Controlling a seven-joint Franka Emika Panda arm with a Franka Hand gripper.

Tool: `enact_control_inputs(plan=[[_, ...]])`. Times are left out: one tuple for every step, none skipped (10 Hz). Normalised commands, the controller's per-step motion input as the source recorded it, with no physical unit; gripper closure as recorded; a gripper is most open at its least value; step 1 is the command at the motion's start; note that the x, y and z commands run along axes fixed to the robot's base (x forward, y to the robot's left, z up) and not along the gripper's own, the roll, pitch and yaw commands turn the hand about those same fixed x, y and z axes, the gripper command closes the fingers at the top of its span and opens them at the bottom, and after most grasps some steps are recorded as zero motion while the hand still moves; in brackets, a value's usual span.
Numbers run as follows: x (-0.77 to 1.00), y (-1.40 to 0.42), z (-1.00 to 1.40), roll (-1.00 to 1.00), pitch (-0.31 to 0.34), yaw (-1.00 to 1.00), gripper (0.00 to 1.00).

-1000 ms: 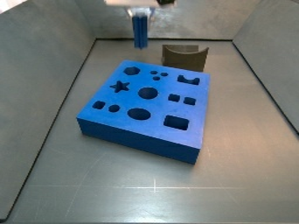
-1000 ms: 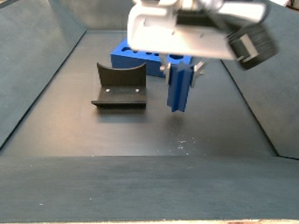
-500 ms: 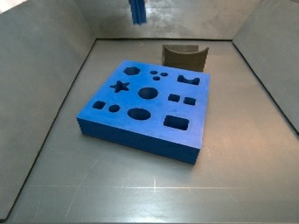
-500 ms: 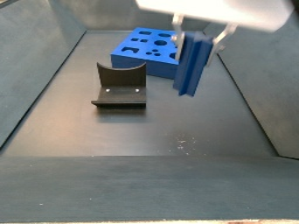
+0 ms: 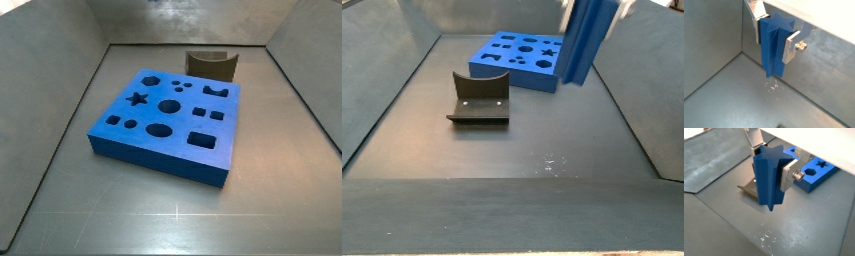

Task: Pick up the star object. Move up. Move to above the board. Insert the star object.
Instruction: Move to above the board.

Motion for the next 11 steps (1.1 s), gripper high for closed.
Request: enact_control_inputs(plan=[[-0.05, 0.16, 0.94, -0.02, 0.084, -0.04, 1.0], [-0.04, 0.12, 0.83, -0.02, 0.085, -0.04, 1.0], [-0.02, 0.07, 0.63, -0.01, 0.086, -0.04, 1.0], [-0.01, 0.05, 0.48, -0.01, 0.089, -0.03, 1.0], [-0.01, 0.04, 0.28, 0.0, 0.092, -0.02, 1.0], [0.0, 0.03, 0.18, 0.01, 0.092, -0.01, 1.0], [0.1, -1.0, 0.07, 0.12, 0.801, 0.49, 1.0], [0.11, -1.0, 0.07, 0.13, 0.764, 0.47, 1.0], [0.11, -1.0, 0.08, 0.14, 0.562, 0.31, 1.0], [0.11, -1.0, 0.07, 0.07, 0.436, 0.22, 1.0], [0.12, -1.0, 0.07, 0.02, 0.221, 0.09, 1.0]])
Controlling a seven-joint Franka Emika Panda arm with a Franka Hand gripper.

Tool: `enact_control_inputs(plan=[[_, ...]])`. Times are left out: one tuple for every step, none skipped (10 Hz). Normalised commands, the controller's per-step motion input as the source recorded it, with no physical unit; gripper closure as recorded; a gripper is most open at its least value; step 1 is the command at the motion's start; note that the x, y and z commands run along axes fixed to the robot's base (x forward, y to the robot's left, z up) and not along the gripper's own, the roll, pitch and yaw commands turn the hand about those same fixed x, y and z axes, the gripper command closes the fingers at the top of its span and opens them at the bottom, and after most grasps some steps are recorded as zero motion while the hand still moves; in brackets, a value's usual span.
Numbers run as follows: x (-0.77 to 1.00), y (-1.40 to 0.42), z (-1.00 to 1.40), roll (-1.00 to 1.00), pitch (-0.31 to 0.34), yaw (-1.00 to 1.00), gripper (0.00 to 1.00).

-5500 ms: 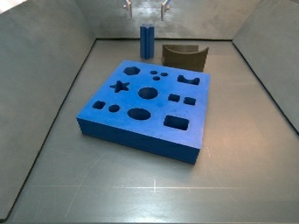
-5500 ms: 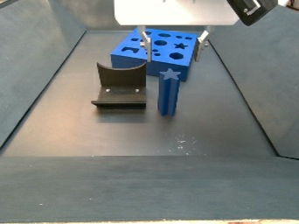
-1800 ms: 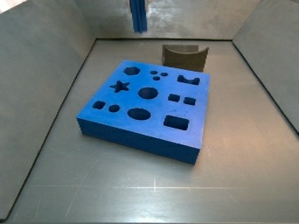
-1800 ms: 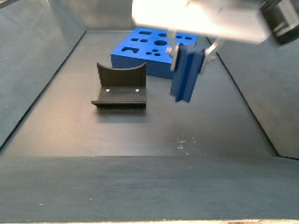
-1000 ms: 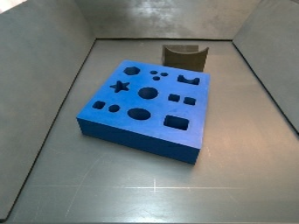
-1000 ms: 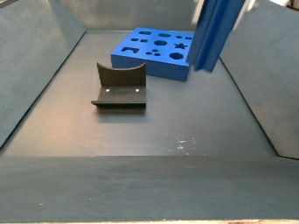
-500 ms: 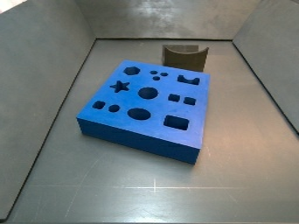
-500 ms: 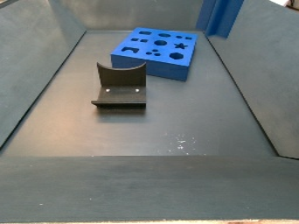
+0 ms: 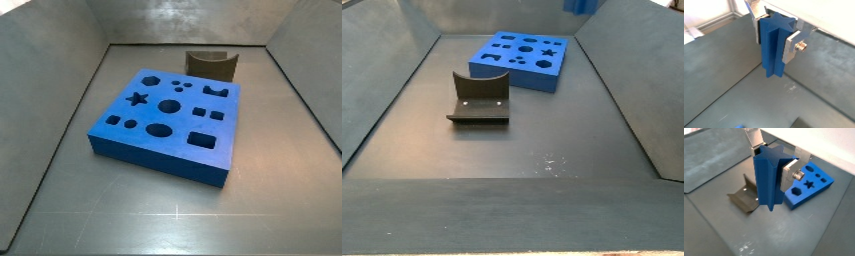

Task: Pick up the star object. Move up. Move to above the board. Insert the star object.
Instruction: Move to above the board.

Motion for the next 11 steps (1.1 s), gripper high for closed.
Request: enact_control_inputs(plan=[[0.12, -1.0, 0.08, 0.02, 0.175, 0.07, 1.0], [0.12, -1.0, 0.08, 0.0, 0.117, 0.03, 1.0], [0.13, -1.0, 0.08, -0.01, 0.095, 0.03, 1.0], [0.13, -1.0, 0.08, 0.0, 0.085, 0.02, 1.0], [0.13, -1.0, 0.09, -0.01, 0.085, 0.02, 1.0], [0.14, -1.0, 0.09, 0.0, 0.096, 0.01, 1.0], [0.15, -1.0, 0.09, 0.01, 0.109, 0.01, 1.0], [0.16, -1.0, 0.09, -0.01, 0.121, 0.0, 1.0], [0.17, -1.0, 0.1, 0.0, 0.137, 0.01, 1.0], [0.18, -1.0, 0.1, 0.01, 0.145, 0.01, 1.0], [0.21, -1.0, 0.1, 0.0, 0.143, 0.01, 1.0]])
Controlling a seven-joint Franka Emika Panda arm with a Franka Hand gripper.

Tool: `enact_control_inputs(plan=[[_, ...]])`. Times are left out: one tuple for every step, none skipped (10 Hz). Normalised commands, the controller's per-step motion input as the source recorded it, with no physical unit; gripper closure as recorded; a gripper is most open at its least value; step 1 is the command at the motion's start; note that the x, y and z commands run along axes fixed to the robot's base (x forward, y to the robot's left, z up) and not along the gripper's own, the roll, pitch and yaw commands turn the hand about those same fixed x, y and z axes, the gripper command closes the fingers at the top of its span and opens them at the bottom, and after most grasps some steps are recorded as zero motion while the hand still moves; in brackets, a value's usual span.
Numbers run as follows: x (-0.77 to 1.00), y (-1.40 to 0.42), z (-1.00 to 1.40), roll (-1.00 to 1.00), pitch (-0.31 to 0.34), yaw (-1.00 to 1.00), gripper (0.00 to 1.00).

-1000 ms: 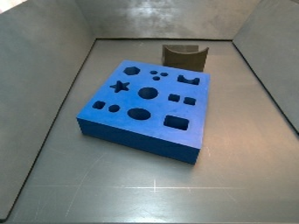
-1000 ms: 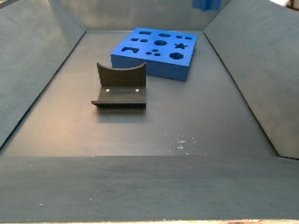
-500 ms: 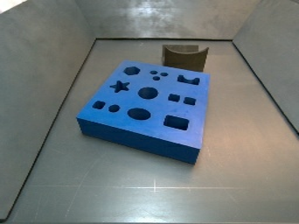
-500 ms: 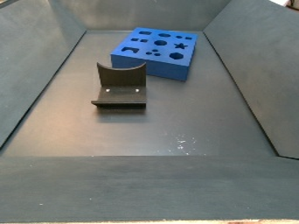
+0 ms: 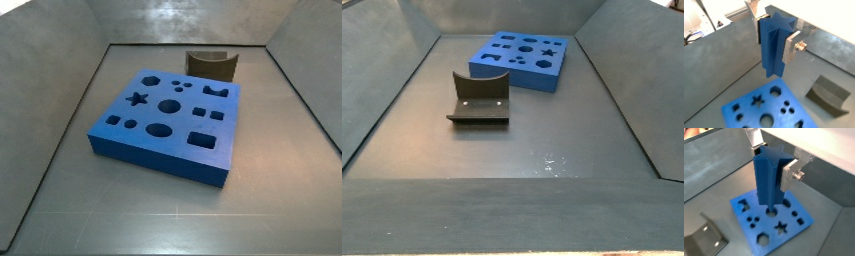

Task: Pick up the star object. Move up. Move to above the board. Insert the star object.
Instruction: Move to above the board, then insert the star object.

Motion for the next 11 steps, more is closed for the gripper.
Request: enact_control_inputs(plan=[[0.22, -1.0, 0.11, 0.0, 0.134, 0.01, 1.0], [0.21, -0.86, 0.1, 0.01, 0.131, 0.01, 1.0], [0.18, -0.65, 0.08, 0.02, 0.129, 0.01, 1.0], [0.12, -0.33, 0.05, 0.02, 0.119, 0.01, 1.0], [0.09, -0.21, 0.04, 0.03, 0.097, 0.01, 1.0], [-0.06, 0.05, -0.06, 0.04, 0.0, 0.0, 1.0], [0.0, 0.35, -0.28, 0.45, 0.226, 0.57, 1.0], [0.0, 0.0, -0.39, 0.45, 0.103, 0.97, 1.0], [0.0, 0.0, -0.49, 0.34, 0.029, 1.0, 1.0], [0.0, 0.0, -0.55, 0.15, 0.0, 1.0, 1.0], [0.0, 0.0, -0.57, 0.08, 0.0, 1.0, 1.0]])
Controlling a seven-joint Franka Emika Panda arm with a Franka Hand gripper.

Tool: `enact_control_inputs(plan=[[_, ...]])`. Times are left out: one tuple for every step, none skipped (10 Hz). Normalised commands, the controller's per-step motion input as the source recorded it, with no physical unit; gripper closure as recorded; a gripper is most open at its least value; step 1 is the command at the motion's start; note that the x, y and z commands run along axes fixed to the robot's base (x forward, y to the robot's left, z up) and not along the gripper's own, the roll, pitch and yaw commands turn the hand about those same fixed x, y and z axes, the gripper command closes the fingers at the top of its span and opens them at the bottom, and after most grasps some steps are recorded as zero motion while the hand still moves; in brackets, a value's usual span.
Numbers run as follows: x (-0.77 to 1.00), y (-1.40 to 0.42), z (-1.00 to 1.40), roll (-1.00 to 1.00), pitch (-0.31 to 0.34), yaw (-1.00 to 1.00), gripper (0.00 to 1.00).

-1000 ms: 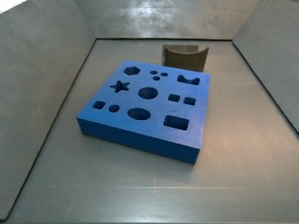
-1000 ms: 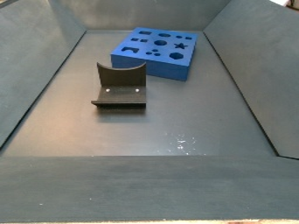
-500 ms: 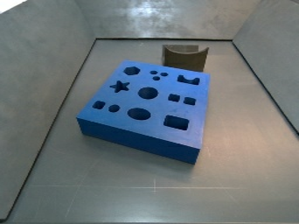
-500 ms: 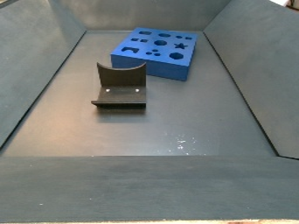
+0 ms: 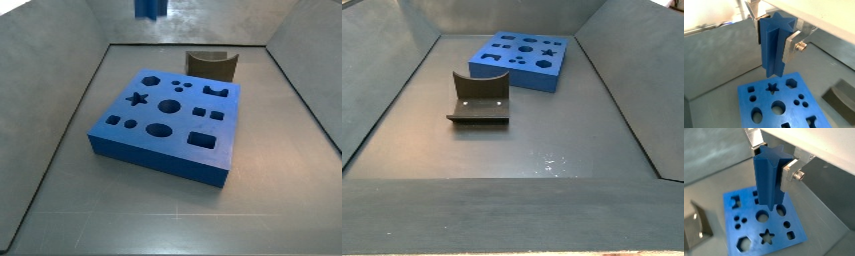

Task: Pick up the star object. Move up. Move to above the board. Insert the star object.
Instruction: Insert the star object.

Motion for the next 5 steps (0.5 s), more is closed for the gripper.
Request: enact_control_inputs(plan=[[0.0, 0.0, -0.46, 0.15, 0.0, 1.0, 1.0], [0.0, 0.05, 0.0, 0.0, 0.0, 0.02, 1.0], [0.33, 0.3, -0.39, -0.22, -0.049, -0.59, 1.0], [0.19, 0.05, -0.54, -0.07, 0.0, -0.95, 1.0], [0.15, 0.01, -0.58, -0.1, 0.0, -0.96, 1.0]])
